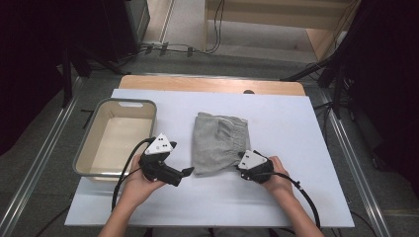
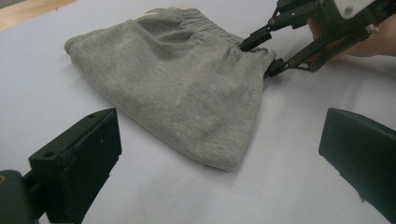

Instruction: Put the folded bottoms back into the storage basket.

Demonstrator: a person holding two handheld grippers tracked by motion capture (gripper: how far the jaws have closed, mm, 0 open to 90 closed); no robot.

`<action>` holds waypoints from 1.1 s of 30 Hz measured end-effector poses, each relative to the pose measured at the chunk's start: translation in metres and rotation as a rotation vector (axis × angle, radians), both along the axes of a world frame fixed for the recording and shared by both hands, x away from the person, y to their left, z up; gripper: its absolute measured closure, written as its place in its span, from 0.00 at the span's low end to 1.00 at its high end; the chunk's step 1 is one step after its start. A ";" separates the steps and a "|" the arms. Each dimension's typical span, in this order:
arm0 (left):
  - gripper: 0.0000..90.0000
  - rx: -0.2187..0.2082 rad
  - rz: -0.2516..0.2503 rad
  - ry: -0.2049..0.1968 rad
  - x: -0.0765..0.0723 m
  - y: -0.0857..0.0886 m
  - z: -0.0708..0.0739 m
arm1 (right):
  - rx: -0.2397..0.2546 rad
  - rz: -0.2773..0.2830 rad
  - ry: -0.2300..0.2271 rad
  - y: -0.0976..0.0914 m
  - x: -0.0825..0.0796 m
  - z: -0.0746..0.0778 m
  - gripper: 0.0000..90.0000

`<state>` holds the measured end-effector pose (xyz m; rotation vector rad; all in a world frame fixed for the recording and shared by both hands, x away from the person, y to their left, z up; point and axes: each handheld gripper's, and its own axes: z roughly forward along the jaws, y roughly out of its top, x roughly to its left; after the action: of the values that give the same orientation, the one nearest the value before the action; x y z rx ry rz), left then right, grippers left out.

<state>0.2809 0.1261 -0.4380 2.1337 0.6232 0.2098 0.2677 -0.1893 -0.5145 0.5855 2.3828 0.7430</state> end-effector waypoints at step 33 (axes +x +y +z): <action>0.00 -0.024 0.110 0.067 0.038 -0.027 -0.005 | 0.058 -0.014 0.069 -0.006 0.006 0.008 0.79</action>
<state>0.3190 0.0994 -0.4432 2.0922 0.7791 0.1906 0.2739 -0.1955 -0.5068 0.6606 2.4241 0.8008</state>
